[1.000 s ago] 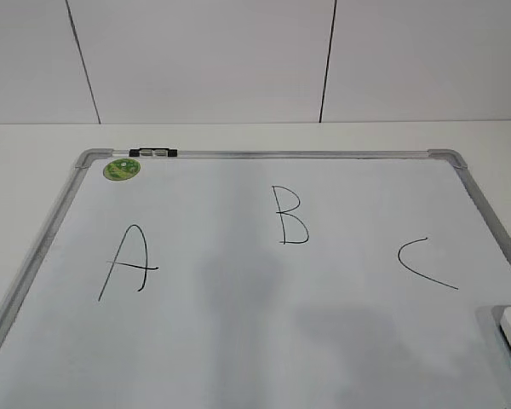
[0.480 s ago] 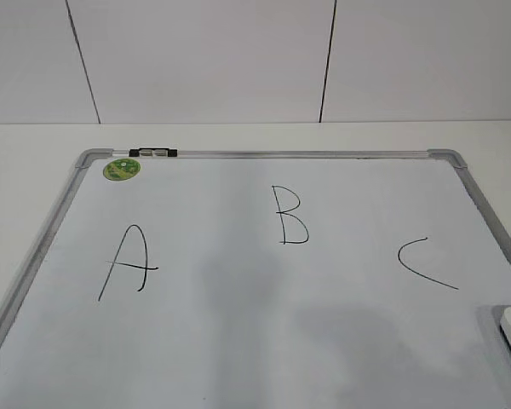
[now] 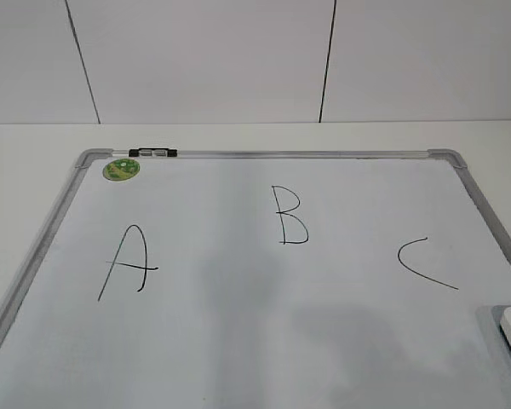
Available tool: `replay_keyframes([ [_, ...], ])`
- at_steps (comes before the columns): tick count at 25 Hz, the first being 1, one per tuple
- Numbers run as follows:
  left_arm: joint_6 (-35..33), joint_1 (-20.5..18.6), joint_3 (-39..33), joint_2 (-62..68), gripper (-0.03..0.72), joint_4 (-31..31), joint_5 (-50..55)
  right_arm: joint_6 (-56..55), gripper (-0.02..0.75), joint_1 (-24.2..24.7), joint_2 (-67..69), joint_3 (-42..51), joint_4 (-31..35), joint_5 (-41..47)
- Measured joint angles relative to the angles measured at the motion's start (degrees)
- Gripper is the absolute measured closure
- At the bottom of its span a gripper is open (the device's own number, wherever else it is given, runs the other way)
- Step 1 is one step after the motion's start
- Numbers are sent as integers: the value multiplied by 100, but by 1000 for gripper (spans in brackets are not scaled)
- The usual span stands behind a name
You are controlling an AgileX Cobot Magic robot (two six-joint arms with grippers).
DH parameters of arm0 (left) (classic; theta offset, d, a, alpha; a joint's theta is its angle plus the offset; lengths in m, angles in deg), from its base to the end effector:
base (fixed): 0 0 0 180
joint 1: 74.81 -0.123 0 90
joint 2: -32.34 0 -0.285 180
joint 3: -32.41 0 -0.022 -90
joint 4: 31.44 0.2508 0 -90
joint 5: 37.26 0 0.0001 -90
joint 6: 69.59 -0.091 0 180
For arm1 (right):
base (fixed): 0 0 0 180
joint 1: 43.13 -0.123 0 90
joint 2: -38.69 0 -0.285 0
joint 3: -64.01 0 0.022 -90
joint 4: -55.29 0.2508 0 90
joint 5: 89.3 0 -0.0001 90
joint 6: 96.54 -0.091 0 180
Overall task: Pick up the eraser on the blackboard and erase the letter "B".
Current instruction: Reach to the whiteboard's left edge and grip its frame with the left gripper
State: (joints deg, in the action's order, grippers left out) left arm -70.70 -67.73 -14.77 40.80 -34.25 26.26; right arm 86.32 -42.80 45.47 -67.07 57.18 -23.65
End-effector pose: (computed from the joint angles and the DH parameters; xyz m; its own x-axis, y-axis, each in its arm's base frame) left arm -0.0083 -0.0030 0.2803 -0.4835 0.0575 -0.8734 0.1600 0.9868 -0.0236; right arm -0.0106 0.0028 0.2688 -0.5190 -0.0333 -0.8541 -0.0388 0.9991 -0.0154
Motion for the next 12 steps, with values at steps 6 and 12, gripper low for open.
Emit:
replay_keyframes([
  [6,0,0,29,377,452,0,67,-172,154,0,337,-74,9,131],
  [12,0,0,479,1561,451,0,384,-209,154,0,1316,-291,41,252],
])
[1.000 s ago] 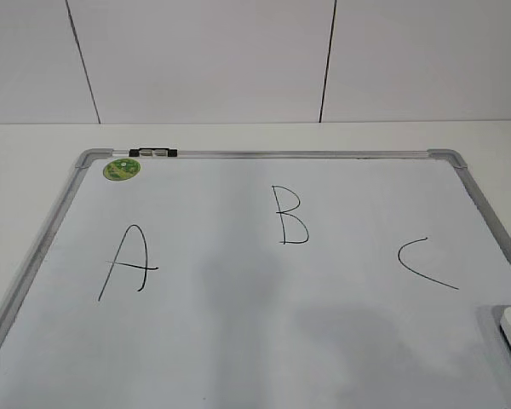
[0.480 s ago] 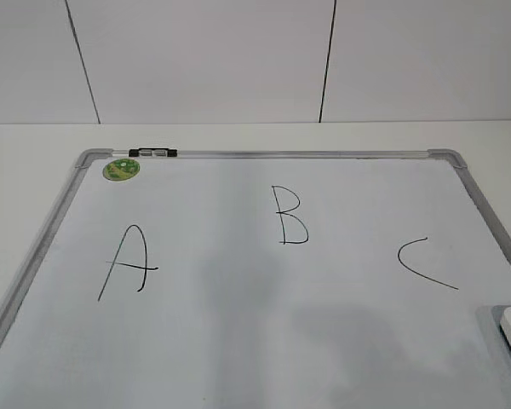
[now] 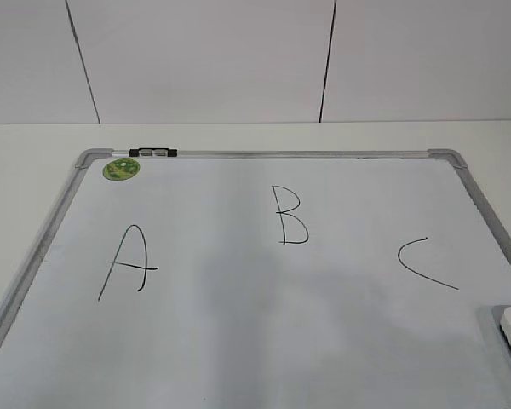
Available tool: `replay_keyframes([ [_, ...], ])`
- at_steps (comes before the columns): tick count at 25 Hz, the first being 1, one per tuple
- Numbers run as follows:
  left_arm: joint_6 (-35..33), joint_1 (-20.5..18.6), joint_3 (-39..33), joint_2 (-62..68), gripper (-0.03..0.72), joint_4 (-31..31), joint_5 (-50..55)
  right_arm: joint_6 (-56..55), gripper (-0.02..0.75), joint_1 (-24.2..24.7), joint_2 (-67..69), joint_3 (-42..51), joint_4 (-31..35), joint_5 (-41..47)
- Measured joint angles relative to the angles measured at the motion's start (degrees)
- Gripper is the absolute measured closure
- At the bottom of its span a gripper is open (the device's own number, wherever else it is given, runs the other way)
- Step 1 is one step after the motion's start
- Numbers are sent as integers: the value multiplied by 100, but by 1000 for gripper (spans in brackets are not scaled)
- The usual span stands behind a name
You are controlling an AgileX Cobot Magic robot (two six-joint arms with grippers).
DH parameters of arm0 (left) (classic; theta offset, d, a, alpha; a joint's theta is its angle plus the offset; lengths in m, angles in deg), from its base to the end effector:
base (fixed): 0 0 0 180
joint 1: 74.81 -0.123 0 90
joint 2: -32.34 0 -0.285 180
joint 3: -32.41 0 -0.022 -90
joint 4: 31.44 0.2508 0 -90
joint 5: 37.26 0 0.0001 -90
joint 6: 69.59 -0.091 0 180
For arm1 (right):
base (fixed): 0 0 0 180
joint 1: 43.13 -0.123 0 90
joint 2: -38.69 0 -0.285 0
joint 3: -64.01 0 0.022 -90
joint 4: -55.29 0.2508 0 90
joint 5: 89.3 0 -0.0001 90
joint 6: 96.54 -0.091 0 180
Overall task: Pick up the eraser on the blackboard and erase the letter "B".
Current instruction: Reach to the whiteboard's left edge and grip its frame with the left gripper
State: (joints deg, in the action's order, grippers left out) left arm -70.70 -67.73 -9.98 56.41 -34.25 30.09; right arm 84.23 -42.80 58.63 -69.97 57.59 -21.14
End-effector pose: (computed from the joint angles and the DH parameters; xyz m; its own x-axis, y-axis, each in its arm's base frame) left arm 0.0258 -0.0074 0.2966 -0.6866 0.0858 -0.7220 0.1559 0.9873 -0.0310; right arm 0.0174 0.0033 0.2791 -0.6960 0.0055 -0.7180 -0.0199 0.9994 0.0270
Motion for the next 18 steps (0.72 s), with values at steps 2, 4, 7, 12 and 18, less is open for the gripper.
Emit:
replay_keyframes([
  [2,0,0,181,419,451,0,60,-77,154,0,323,-122,26,47],
  [4,0,0,398,877,451,0,141,-177,154,0,617,-249,26,69],
  [7,0,0,800,1684,450,0,166,-328,154,0,1142,-477,65,82],
  [12,0,0,1414,2877,450,0,-53,-533,154,0,1908,-534,419,162],
  [18,0,0,2075,4479,450,0,-346,-550,154,0,2730,-534,724,272],
])
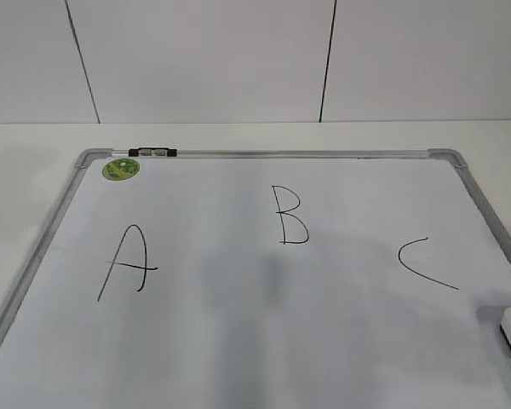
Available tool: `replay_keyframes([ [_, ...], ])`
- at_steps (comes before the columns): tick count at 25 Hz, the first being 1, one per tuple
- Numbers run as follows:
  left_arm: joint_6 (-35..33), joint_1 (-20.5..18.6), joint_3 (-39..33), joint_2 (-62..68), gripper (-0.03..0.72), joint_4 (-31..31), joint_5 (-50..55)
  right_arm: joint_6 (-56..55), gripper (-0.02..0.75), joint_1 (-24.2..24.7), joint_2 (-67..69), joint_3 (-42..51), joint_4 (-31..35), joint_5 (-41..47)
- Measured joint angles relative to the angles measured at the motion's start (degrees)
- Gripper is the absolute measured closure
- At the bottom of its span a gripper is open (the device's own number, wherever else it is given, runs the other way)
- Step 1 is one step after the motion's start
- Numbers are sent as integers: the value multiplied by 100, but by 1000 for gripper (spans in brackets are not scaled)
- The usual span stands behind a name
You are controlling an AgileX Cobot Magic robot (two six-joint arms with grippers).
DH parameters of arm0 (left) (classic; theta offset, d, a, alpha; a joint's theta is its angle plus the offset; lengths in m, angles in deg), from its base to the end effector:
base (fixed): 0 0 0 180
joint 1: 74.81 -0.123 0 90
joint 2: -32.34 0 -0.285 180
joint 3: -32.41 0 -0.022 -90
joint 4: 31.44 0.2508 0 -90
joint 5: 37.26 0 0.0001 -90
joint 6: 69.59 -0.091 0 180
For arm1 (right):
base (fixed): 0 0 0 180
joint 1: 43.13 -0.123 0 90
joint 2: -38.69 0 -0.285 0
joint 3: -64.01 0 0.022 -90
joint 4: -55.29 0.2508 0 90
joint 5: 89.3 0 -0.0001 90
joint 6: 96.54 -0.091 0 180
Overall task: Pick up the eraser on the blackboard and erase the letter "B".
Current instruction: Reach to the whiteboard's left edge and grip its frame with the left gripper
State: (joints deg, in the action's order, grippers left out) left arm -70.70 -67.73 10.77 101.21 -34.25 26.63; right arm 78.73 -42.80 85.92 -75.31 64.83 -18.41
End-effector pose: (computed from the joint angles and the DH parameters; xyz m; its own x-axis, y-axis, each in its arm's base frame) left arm 0.1856 -0.0271 0.3266 -0.8951 0.1089 -0.4324 0.1400 0.9893 -0.0407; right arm 0.0892 0.0137 0.2797 -0.9290 0.1407 -0.3422 0.0765 0.9779 0.1945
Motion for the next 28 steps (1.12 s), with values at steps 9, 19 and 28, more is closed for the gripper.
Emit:
replay_keyframes([
  [9,0,0,837,2319,452,0,-532,-14,154,0,795,0,247,0],
  [19,0,0,1708,4213,452,0,-779,-14,154,0,853,0,299,0],
  [28,0,0,1868,5006,452,90,-1150,-14,154,0,853,0,299,0],
])
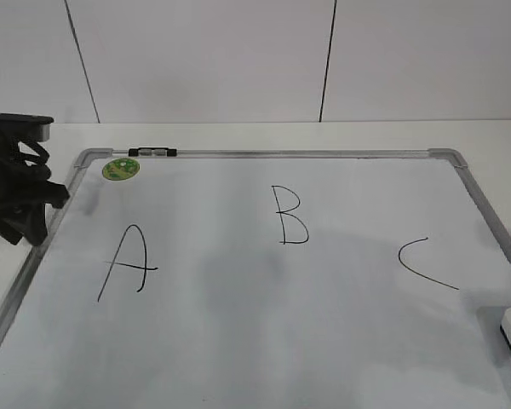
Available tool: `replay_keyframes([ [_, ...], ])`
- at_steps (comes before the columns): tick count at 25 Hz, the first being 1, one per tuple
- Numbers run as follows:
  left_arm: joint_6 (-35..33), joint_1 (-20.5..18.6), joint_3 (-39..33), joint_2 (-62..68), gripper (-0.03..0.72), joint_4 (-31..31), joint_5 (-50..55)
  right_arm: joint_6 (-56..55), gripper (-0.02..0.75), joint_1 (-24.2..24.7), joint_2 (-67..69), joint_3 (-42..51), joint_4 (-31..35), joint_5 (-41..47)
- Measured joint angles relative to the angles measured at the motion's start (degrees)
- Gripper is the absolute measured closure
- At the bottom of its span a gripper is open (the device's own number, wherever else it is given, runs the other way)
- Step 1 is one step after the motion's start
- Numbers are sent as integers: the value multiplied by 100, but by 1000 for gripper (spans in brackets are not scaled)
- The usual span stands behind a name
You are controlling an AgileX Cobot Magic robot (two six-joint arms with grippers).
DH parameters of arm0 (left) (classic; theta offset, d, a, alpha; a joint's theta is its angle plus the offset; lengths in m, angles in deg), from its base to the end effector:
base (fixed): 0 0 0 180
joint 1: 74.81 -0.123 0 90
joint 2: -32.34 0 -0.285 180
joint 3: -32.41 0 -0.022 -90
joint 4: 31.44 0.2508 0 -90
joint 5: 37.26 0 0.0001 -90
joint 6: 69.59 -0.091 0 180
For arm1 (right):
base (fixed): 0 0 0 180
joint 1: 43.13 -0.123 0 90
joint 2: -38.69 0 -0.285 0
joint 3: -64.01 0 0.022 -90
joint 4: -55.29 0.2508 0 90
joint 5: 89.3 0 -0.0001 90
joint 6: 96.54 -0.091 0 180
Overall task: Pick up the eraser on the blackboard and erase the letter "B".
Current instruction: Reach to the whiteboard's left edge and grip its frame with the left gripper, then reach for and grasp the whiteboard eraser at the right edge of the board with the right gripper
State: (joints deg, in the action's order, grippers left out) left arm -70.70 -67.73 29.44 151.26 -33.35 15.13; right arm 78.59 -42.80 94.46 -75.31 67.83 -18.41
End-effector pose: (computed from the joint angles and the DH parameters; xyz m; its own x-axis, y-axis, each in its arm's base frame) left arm 0.3683 -0.0482 0.1681 -0.9875 0.1217 -0.0999 0.1249 0.9918 -0.0264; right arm 0.1115 0.0180 0.2656 -0.9683 0.1593 -0.1923 0.1126 0.9660 0.2329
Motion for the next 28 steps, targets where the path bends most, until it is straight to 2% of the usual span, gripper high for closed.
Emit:
replay_keyframes([
  [9,0,0,59,265,460,0,-50,0,154,0,0,0,0,-10],
  [11,0,0,62,268,524,-13,-42,0,154,0,0,0,0,-10],
  [13,12,12,62,268,626,-51,-29,-6,154,0,0,0,0,-10],
  [14,60,12,62,268,648,-83,-29,-6,154,0,0,0,0,-10],
  [20,154,12,72,278,661,-157,-16,-6,154,0,0,0,-51,-10],
  [25,164,12,72,290,662,-157,-16,-6,151,0,142,0,-499,-33],
  [28,164,12,85,303,662,-157,-16,-6,113,0,432,0,-539,-220],
])
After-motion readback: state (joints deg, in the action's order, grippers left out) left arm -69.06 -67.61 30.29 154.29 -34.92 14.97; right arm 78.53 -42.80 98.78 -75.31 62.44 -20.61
